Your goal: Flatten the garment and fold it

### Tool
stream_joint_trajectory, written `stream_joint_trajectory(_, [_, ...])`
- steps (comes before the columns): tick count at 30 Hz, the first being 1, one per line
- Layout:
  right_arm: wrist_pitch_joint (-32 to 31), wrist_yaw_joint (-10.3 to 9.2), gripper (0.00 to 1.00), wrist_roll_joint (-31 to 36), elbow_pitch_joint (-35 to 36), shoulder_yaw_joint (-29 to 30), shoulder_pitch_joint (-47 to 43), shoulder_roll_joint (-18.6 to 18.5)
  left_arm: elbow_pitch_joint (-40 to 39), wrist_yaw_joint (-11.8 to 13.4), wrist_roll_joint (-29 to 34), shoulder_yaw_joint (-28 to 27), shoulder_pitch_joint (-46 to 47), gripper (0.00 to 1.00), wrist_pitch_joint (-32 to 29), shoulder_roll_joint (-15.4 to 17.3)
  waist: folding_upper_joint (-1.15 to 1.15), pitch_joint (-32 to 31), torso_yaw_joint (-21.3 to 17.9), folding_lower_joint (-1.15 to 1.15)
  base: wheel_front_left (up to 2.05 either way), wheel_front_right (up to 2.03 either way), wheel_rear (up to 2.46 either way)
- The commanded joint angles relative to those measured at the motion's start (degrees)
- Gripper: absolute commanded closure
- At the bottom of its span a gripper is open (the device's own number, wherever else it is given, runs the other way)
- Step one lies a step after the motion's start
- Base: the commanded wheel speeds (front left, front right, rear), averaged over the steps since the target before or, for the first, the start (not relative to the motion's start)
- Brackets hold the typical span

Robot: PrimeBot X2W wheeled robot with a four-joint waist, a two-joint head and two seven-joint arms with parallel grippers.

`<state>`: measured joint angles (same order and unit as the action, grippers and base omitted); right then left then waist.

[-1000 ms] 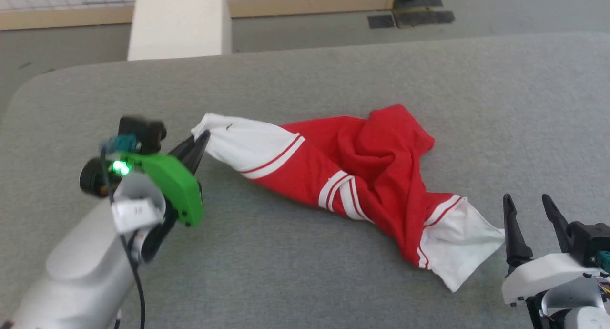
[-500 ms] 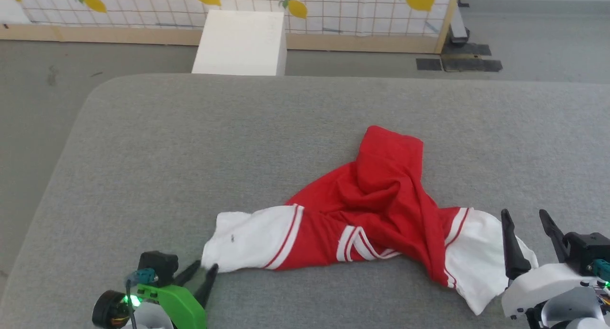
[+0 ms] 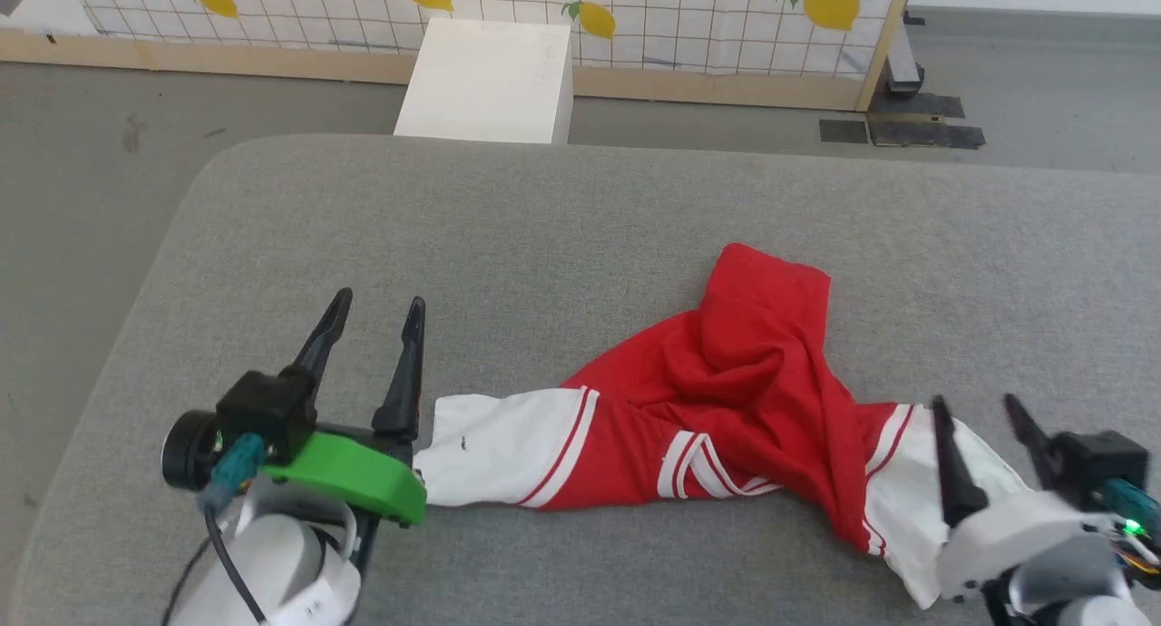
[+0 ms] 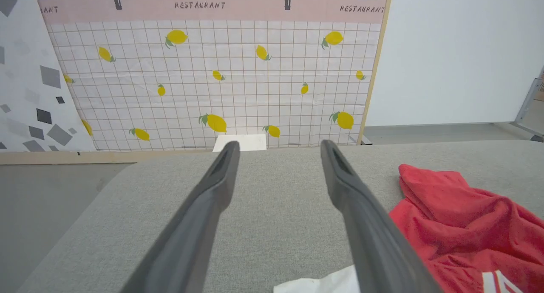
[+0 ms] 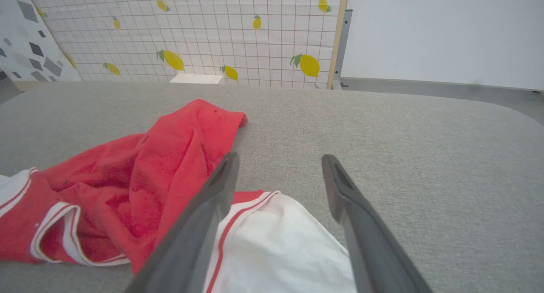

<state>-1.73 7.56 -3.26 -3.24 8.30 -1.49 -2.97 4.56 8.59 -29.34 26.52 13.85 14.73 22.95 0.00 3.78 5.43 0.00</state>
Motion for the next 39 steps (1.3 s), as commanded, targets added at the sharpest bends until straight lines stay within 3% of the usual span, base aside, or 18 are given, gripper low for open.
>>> stream_joint_trajectory(1, [-6.02,-0.08,0.0,-0.89,1.06,-4.26,2.87,-1.12,-3.53,-0.61,5.75,-3.63,-4.46,0.0,0.26,-3.74,0.0,0.91,0.82,0.0,0.0,0.0,0.0])
stream_joint_trajectory(8, [-30.26,-0.08,0.0,-8.03,0.08,-13.04,12.62,-9.95,-4.36,-5.27,12.43,-6.36,-7.01,0.0,0.26,-10.39,0.0,3.84,4.93,0.0,0.0,0.0,0.0])
stream_joint_trajectory(12, [-42.67,-0.08,0.0,-11.13,-2.64,-15.49,17.99,-12.63,-3.02,-8.08,14.24,-7.55,-7.01,0.0,0.26,-13.32,0.0,5.38,7.93,0.0,0.0,0.0,0.0])
stream_joint_trajectory(17, [-49.53,-0.08,0.0,-11.62,-7.55,-17.18,22.13,-14.7,-1.84,-10.66,15.97,-9.56,-6.98,0.0,0.27,-16.13,0.0,6.9,11.1,0.0,0.0,0.0,0.0])
stream_joint_trajectory(22, [-49.12,-0.08,0.0,-11.11,-12.83,-18.63,23.16,-15.39,-0.94,-12.48,17.3,-11.29,-7.27,0.0,0.27,-17.88,0.0,7.54,12.82,0.0,0.0,0.0,0.0])
stream_joint_trajectory(23, [-48.57,-0.08,0.8,-11.04,-13.6,-18.74,23.16,-15.39,-0.78,-12.71,17.49,-11.53,-7.35,0.0,0.27,-18.1,0.0,7.54,12.93,0.0,0.0,0.0,0.0])
stream_joint_trajectory(24, [-47.46,-0.08,1.0,-10.88,-14.3,-18.79,23.17,-15.42,-0.53,-12.97,17.7,-11.79,-7.46,0.0,0.27,-18.34,0.0,7.49,13.03,0.0,0.0,0.0,0.0])
stream_joint_trajectory(32, [-35.67,-0.08,1.0,-8.68,-13.76,-19.24,23.08,-15.39,0.76,-14.3,18.83,-13.82,-8.64,0.0,0.27,-19.23,0.0,4.78,10.42,0.0,0.0,0.0,0.0])
stream_joint_trajectory(39, [-30.32,-0.08,1.0,-6.76,-4.35,-17.5,21.39,-16.16,0.75,-15.07,19.46,-15.08,-9.29,0.0,0.27,-19.53,0.0,2.12,6.9,0.0,0.0,0.0,0.0])
